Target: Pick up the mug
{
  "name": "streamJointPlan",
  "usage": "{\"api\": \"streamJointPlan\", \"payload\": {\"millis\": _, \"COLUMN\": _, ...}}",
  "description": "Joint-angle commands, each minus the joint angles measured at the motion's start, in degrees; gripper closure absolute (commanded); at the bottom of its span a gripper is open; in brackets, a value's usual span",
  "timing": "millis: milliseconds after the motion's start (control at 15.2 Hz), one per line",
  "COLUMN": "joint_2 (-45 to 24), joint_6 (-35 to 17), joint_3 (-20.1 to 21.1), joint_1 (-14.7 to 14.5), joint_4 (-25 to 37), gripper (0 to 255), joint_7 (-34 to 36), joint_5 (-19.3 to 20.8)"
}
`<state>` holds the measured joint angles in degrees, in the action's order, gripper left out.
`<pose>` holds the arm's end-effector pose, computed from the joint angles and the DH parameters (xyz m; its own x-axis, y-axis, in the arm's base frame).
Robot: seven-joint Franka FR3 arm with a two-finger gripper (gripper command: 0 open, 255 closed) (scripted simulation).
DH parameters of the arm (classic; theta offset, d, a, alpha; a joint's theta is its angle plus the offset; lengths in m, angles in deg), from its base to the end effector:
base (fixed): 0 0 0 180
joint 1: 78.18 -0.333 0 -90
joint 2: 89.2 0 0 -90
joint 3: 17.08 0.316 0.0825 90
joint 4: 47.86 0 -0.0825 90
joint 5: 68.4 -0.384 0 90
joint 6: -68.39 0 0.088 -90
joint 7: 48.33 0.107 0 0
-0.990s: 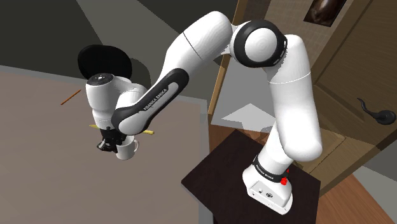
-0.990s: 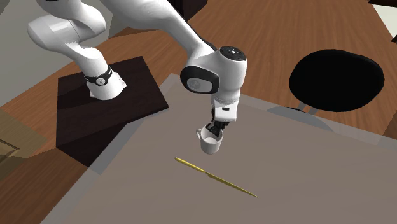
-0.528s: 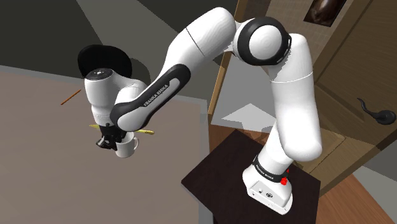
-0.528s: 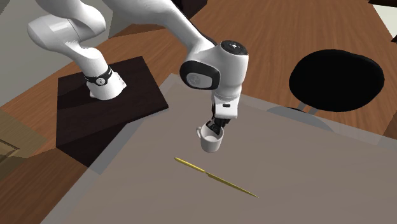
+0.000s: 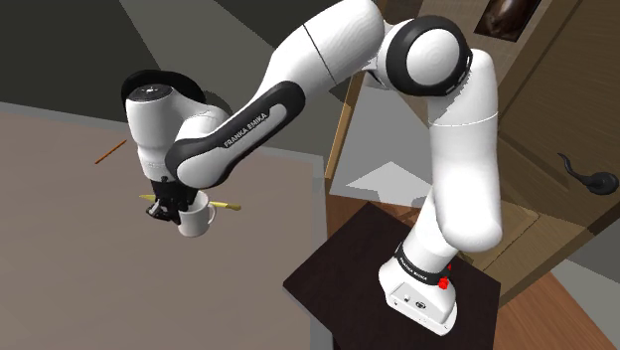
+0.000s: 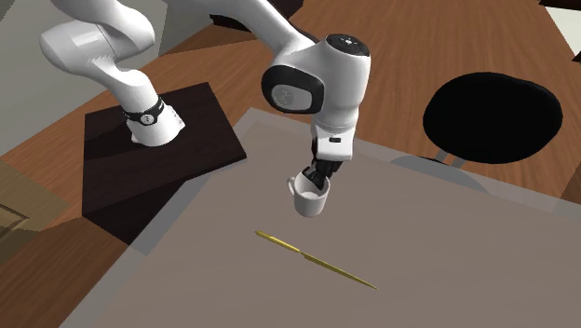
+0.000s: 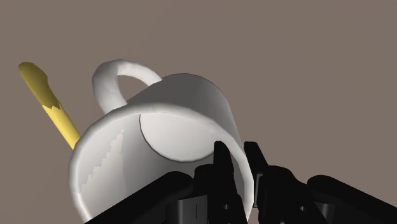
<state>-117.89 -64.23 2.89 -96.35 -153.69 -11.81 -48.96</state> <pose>0.5184 0.3801 0.2674 0.9745 0.2181 0.0522 0.2145 -0.9744 0.0675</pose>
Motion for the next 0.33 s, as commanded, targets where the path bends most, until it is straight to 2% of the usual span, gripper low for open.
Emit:
{"api": "streamJointPlan", "payload": {"millis": 0, "joint_2": 1.13, "joint_6": 1.06, "joint_3": 0.37, "joint_1": 0.25, "joint_4": -0.01, "gripper": 255, "joint_7": -0.41, "joint_5": -0.58}}
{"api": "streamJointPlan", "payload": {"millis": 264, "joint_2": 2.15, "joint_6": 2.25, "joint_3": 0.7, "joint_1": 0.47, "joint_4": 0.24, "gripper": 255, "joint_7": -0.85, "joint_5": -1.16}}
